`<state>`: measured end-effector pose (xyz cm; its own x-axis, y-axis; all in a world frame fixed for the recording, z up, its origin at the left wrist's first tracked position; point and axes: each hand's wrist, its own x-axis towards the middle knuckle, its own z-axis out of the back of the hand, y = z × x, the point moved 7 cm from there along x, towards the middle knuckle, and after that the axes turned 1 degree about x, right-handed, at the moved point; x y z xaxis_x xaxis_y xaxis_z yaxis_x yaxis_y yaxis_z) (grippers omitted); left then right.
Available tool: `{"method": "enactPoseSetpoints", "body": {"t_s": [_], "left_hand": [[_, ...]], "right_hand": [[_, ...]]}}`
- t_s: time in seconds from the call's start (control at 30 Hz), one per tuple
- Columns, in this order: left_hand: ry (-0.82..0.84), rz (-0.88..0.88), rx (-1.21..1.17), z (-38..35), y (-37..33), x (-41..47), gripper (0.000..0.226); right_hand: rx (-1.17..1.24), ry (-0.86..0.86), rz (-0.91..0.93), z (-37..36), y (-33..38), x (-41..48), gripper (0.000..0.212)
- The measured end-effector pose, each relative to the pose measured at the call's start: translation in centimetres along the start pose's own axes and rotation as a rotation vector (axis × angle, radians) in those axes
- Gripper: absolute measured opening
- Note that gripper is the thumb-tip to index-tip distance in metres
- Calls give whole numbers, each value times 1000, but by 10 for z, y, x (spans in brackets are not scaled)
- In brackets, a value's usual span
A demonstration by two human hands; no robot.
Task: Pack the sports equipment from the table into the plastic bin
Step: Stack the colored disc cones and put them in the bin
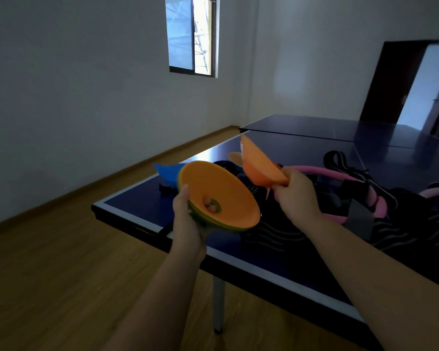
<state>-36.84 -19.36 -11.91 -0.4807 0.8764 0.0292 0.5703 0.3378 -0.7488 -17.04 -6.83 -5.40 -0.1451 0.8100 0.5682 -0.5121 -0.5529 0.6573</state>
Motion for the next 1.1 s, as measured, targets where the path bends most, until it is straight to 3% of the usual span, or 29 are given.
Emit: {"method": "enactPoseSetpoints", "body": {"t_s": [0.13,0.23,0.47,0.57,0.63,0.7,0.8,0.9,1.0,1.1], "left_hand": [[51,32,-3,-15,21,0,54],[104,50,-117,-26,28,-4,48],[257,150,-242,-42,43,-7,73],[310,155,-199,-45,42,-7,69],[294,155,-171,-42,42,-5,61],[249,147,-170,-37,41,-2,52],[204,126,-245,-31,36,5,38],[202,128,-321,-28,34,13,48],[197,150,-356,-30,37,18,52],[176,137,-311,-30,39,24,48]], "right_hand": [[-117,156,326,-5,55,-32,36],[-211,214,532,-9,75,-56,44],[-207,242,580,-3,64,-61,31],[-163,298,564,-7,58,-62,38],[-21,372,476,-7,47,-60,47],[239,429,256,-3,30,-58,50],[597,247,-56,13,3,-49,50],[632,67,-354,13,-25,-44,34],[806,240,-669,-9,-30,-51,50],[882,481,-794,-21,-15,-58,37]]}}
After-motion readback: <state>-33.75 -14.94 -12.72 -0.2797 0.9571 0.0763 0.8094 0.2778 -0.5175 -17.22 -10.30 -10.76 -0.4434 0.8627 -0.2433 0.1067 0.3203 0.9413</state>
